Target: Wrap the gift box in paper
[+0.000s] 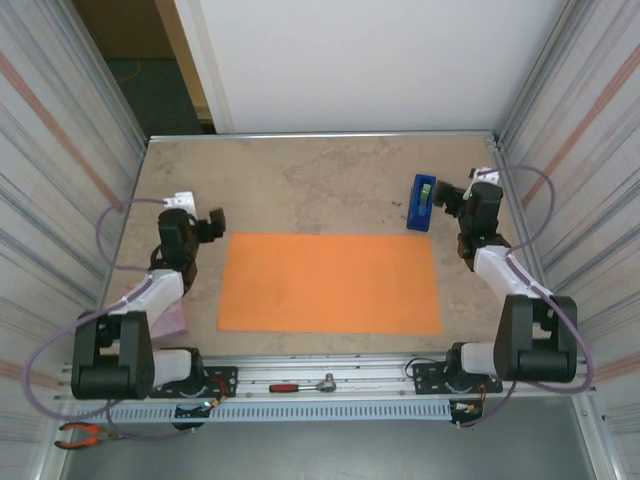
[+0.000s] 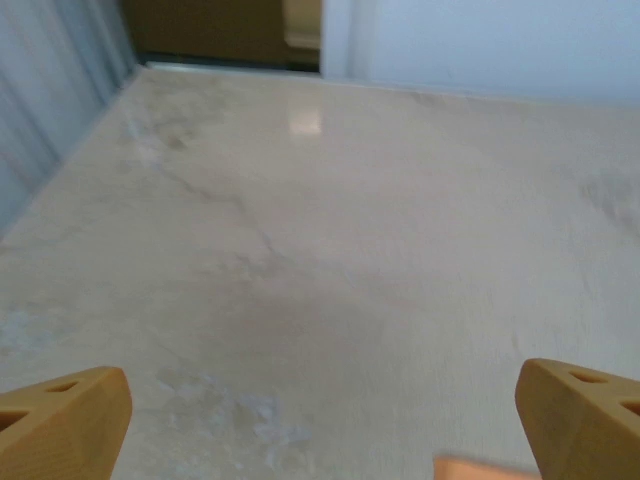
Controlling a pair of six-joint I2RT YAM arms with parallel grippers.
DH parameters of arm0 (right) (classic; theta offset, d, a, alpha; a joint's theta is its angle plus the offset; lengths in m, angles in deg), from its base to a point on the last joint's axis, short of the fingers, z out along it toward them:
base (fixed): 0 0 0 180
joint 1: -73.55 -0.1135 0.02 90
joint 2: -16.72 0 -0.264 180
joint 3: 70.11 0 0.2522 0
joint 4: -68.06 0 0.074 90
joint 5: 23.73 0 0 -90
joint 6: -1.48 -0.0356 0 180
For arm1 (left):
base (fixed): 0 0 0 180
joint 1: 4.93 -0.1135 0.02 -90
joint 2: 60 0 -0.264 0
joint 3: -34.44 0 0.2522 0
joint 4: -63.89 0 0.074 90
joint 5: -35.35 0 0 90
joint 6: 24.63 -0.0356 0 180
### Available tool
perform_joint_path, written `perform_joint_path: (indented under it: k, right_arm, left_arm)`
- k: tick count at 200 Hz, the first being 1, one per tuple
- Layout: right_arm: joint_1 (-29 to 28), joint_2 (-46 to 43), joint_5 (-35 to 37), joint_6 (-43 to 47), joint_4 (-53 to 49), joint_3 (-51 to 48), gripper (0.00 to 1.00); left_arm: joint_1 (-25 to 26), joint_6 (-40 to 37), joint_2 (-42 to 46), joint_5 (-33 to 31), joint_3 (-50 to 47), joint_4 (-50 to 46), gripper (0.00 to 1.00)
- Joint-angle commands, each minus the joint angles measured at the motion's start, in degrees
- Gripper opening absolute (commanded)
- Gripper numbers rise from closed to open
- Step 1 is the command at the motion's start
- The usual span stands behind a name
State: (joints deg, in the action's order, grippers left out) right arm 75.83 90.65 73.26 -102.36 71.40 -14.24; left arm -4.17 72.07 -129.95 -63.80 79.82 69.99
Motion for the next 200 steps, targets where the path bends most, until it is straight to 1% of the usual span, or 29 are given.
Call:
perform_joint_path:
  k: [1,3,14,22,28,42,56,70,85,98,129,144,170,200]
  right_arm:
    - [0.43,-2.08,3.67,-12.61,-13.8,4.04,0.98]
    - [0.48,-2.15,3.92,-13.27,-14.09,4.17,0.98]
    - [2.92,-2.71,3.16,-20.81,-22.36,7.43,0.98]
    - [4.84,-3.05,3.12,-27.34,-28.63,9.42,0.98]
    - [6.15,-3.13,2.29,-30.07,-31.64,10.58,0.98]
    - [8.48,-3.15,-6.23,-29.34,-31.67,10.98,0.98]
    - [8.23,-3.51,-10.67,-27.55,-31.41,11.05,0.98]
    - [7.05,-4.11,-12.7,-26.73,-31.69,10.92,0.98]
    - [4.64,-4.61,-12.4,-26.09,-31.73,10.52,0.98]
    - [2.03,-4.43,-11.36,-25.84,-32.39,10.72,0.98]
    - [-4.73,-2.28,-7.49,-25.09,-35.39,13.12,0.98]
    - [-6.17,-1.61,-10.08,-23.87,-35.52,13.66,0.98]
    - [-6.18,-3.58,-17.15,-23.85,-32.61,11.17,0.98]
    - [-6.16,-6.96,-18.58,-23.77,-33.42,9.13,0.98]
  left_arm:
    - [0.3,16.69,5.8,-10.19,5.53,-23.41,0.99]
    - [0.3,18.07,6.39,-10.5,5.93,-25.47,0.99]
    - [0.49,23.69,9.22,-11.86,7.13,-33.41,0.99]
    - [0.74,26.7,11.39,-12.72,6.74,-36.88,0.99]
    - [0.87,28.97,12.93,-13.32,6.38,-39.63,0.99]
    - [1.13,34.69,15.97,-15.65,6.03,-46.59,0.99]
    - [1.11,39.06,18.02,-17.85,5.46,-51.5,0.99]
    - [1.1,40.82,18.83,-19.28,5.12,-54.33,0.99]
    - [1.0,42.19,18.24,-21.11,5.51,-56.96,0.99]
    - [1.04,42.58,17.73,-21.29,5.5,-57.94,0.99]
    - [1.0,47.41,17.22,-20.61,3.41,-58.68,0.99]
    - [0.86,49.37,16.87,-19.63,1.96,-57.54,0.99]
    - [-0.37,49.82,13.73,-17.22,1.41,-54.71,0.99]
    - [-1.01,48.75,7.99,-15.32,2.32,-50.47,0.99]
